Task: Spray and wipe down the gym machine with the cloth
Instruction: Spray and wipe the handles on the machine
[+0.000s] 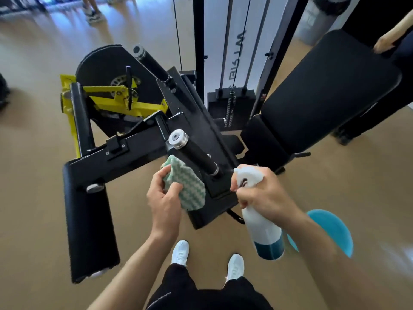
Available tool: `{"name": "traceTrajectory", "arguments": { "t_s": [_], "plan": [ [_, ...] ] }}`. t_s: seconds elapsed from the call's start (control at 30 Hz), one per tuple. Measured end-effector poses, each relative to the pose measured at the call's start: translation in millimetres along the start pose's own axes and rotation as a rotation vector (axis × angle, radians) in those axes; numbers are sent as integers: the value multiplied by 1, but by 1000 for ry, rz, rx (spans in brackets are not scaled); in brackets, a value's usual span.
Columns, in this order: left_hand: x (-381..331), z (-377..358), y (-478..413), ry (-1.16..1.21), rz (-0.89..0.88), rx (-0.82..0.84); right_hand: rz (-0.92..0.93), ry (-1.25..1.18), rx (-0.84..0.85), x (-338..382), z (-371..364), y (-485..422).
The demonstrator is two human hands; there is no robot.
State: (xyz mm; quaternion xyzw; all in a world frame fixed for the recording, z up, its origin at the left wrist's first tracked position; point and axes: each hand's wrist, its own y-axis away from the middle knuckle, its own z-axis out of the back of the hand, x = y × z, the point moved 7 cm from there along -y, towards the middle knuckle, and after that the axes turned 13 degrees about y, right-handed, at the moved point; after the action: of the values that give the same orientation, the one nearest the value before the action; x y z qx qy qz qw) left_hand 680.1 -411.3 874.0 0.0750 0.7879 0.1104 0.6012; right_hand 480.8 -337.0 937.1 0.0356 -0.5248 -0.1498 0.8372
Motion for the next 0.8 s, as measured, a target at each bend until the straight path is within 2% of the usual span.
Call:
{"name": "traceTrajectory", "arguments": {
  "t_s": [0.17,0.37,0.57,0.8],
  "plan": [
    [2,3,21,33,-24,-101,114,93,68,13,22,7],
    [-7,-5,28,76,-83,-140,95,209,20,12,42,6],
    [-15,-4,26,109,-101,-122,136,163,68,16,37,6],
    [-27,-11,19,208,-123,6,28,192,-69,-5,37,6]
  ]
}}
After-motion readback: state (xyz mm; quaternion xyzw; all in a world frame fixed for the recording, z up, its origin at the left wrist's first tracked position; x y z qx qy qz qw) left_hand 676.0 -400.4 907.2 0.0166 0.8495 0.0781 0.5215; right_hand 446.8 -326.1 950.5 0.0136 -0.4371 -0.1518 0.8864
